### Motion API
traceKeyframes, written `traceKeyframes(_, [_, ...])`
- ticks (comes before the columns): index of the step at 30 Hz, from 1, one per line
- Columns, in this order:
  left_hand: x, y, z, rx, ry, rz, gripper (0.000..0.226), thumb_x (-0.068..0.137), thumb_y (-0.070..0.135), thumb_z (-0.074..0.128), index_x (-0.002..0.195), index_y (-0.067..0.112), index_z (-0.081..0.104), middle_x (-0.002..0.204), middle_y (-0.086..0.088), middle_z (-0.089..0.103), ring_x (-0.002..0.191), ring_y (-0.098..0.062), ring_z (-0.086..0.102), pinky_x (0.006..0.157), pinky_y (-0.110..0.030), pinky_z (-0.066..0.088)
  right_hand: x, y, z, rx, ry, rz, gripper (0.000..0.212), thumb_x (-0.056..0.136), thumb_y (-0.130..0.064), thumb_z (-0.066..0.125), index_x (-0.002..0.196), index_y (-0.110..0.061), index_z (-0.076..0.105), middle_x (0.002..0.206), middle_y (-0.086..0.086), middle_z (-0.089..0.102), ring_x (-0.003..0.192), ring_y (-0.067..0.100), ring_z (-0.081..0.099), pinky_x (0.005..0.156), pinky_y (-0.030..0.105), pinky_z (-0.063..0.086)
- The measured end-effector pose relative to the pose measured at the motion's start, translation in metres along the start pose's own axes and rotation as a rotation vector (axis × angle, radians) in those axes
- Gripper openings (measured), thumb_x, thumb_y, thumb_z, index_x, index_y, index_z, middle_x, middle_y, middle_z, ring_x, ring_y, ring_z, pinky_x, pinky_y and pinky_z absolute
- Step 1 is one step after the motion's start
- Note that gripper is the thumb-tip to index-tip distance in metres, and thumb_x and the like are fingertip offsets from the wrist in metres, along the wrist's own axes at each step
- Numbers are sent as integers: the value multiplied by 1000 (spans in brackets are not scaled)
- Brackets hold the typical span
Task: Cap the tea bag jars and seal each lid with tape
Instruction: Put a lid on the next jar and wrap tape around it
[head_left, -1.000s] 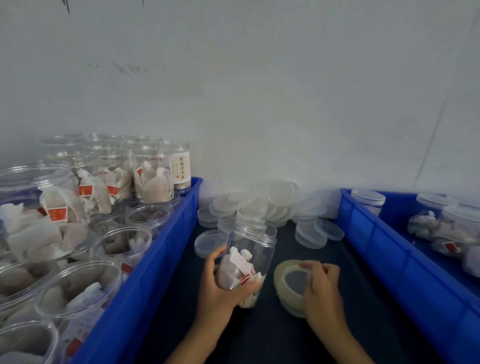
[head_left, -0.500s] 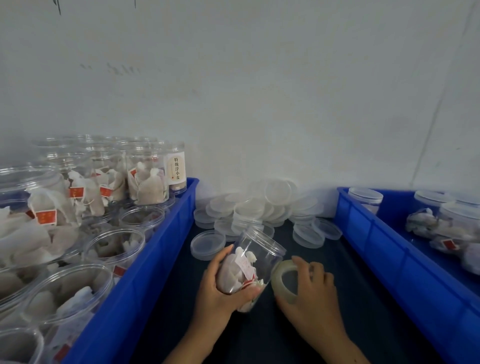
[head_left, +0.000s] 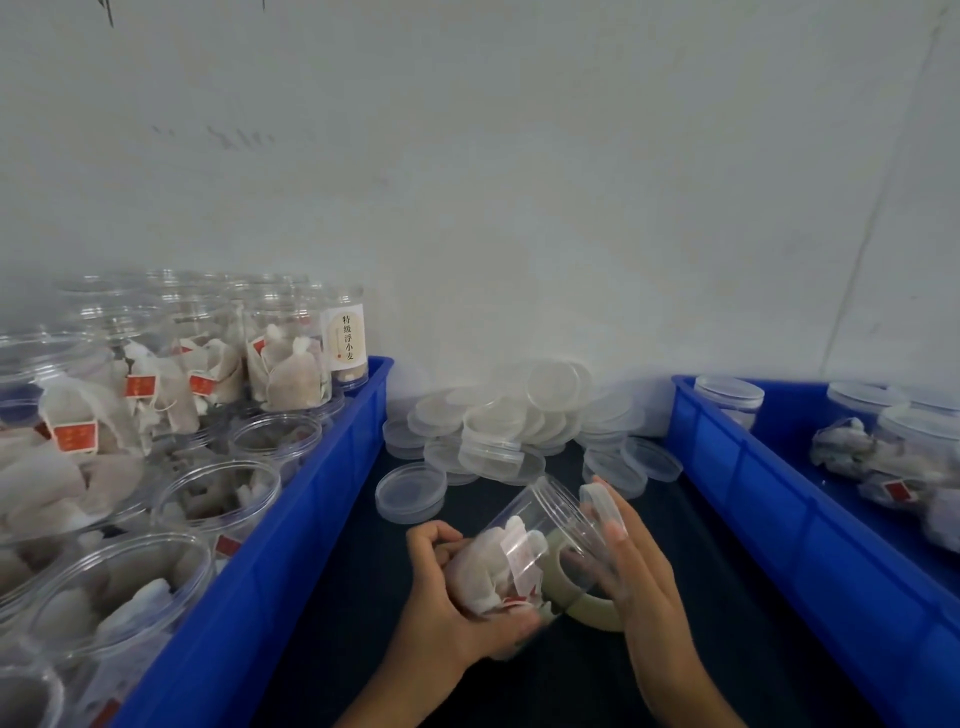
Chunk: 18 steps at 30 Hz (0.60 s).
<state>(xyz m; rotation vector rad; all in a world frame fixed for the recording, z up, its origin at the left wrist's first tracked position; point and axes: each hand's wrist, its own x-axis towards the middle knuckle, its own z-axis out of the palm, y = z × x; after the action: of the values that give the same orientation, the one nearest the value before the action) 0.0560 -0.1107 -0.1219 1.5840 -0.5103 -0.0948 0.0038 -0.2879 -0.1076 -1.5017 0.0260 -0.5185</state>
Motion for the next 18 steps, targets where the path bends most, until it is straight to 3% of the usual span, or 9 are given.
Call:
traceKeyframes(5, [3,-3,-5,-33,-41,-39,91,35,41,92,111,20,47,111,-4,61,91,-8,67,73,-21,54,0,-3,-3,-25,-52,-73,48,83,-44,57,131,-39,54,115,-2,69,103,23,68,82,33,57])
traceKeyframes(9, [3,-4,-8,-94,-39,-68,84,35,37,92,107,13,55,99,-4,71,89,-18,70,73,-28,57,-3,-8,-5,-41,-93,-94,52,81,-48,64,131,-44,53,128,-9,62,116,13,61,93,43,52])
traceKeyframes(14, [4,-5,0,-221,-42,-150,76,50,36,94,115,21,57,102,-1,73,91,-15,71,73,-28,58,-3,-5,-3,-59,-87,-122,53,79,-39,64,131,-45,54,128,-12,59,119,9,57,90,37,55])
traceKeyframes(16, [4,-7,5,-308,-44,-218,73,60,41,81,126,29,51,111,-1,70,97,-16,71,87,-38,57,-4,-4,-2,-51,-83,-118,52,79,-39,63,129,-47,54,127,-11,59,119,9,57,92,40,54])
traceKeyframes(18, [3,-8,8,-308,-66,-238,78,65,39,72,136,29,42,115,0,67,97,-10,70,89,-34,56,-5,-2,-1,-56,-71,-120,50,80,-40,61,130,-48,53,127,-5,57,116,12,58,94,42,53])
